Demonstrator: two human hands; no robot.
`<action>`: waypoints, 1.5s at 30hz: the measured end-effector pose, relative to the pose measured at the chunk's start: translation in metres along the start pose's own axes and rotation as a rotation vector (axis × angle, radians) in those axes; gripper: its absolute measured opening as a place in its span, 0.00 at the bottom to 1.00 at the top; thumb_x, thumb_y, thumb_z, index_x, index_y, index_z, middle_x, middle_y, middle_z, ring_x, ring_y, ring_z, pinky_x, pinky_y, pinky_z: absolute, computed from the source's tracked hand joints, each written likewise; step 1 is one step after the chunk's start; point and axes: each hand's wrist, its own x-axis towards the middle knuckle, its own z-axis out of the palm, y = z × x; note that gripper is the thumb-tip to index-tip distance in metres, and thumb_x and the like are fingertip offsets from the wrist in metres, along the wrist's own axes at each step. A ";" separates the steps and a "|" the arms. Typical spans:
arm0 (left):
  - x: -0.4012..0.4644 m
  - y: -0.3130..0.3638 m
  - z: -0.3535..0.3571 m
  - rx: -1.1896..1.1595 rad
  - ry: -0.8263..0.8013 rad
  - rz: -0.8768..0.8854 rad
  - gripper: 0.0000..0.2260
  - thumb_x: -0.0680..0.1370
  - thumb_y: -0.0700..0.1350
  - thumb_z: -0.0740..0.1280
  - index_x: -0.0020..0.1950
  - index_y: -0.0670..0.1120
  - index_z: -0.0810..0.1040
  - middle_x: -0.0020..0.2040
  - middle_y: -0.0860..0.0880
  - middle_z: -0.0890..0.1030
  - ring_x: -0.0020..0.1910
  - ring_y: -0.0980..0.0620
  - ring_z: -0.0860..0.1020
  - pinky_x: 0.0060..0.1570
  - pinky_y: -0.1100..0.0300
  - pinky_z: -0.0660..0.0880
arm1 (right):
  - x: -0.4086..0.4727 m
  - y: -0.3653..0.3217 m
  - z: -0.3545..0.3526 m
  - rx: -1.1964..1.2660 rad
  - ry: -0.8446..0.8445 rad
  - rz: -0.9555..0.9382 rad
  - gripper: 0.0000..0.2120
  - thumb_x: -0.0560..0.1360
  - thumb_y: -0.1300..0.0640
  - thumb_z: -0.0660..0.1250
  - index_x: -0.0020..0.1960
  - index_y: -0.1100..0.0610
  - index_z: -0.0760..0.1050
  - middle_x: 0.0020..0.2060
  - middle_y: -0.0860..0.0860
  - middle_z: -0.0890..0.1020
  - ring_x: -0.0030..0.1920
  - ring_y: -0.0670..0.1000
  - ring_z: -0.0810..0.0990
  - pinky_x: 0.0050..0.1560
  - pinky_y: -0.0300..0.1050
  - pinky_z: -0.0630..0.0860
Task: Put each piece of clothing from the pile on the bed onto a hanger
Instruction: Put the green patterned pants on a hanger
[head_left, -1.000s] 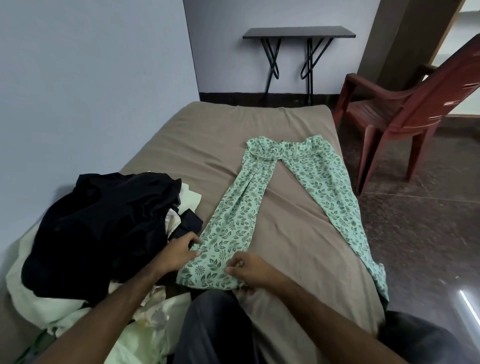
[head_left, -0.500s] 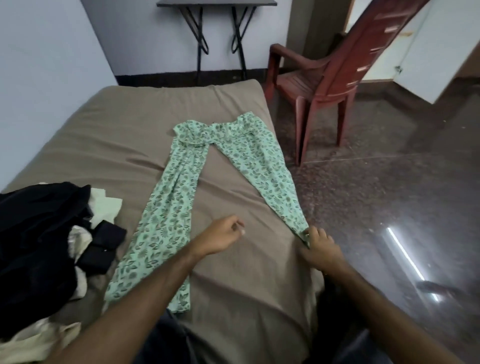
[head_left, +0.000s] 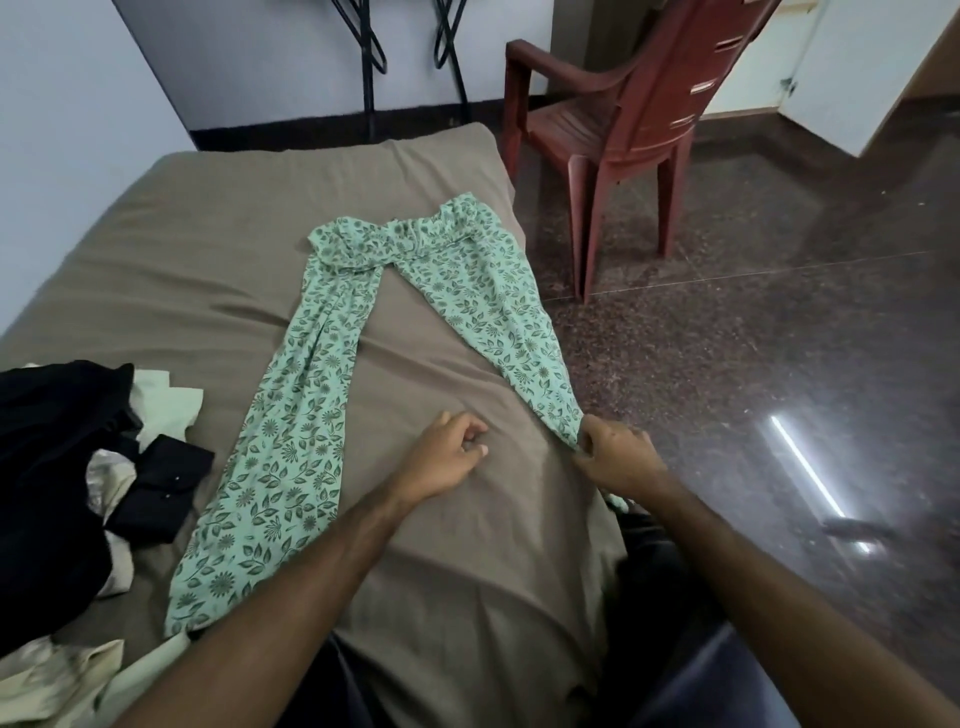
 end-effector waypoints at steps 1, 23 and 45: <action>-0.001 0.000 0.001 -0.024 0.011 -0.024 0.12 0.78 0.42 0.70 0.61 0.45 0.79 0.56 0.48 0.74 0.55 0.53 0.77 0.62 0.60 0.72 | -0.005 0.000 -0.004 0.011 -0.040 -0.024 0.07 0.73 0.53 0.66 0.45 0.50 0.68 0.38 0.46 0.75 0.45 0.56 0.78 0.44 0.46 0.66; -0.055 0.087 -0.005 -1.254 -0.037 -0.584 0.08 0.79 0.40 0.66 0.57 0.38 0.75 0.41 0.43 0.82 0.37 0.48 0.82 0.31 0.59 0.78 | -0.088 -0.124 -0.043 0.114 -0.267 -0.376 0.26 0.73 0.58 0.69 0.70 0.57 0.67 0.56 0.52 0.75 0.52 0.51 0.74 0.48 0.44 0.70; -0.134 0.045 -0.078 -1.276 0.125 -0.407 0.23 0.81 0.28 0.57 0.72 0.50 0.68 0.61 0.38 0.80 0.50 0.43 0.83 0.36 0.54 0.83 | -0.090 -0.138 0.008 1.180 -0.015 0.180 0.35 0.72 0.37 0.71 0.71 0.51 0.64 0.67 0.50 0.71 0.61 0.50 0.76 0.56 0.48 0.76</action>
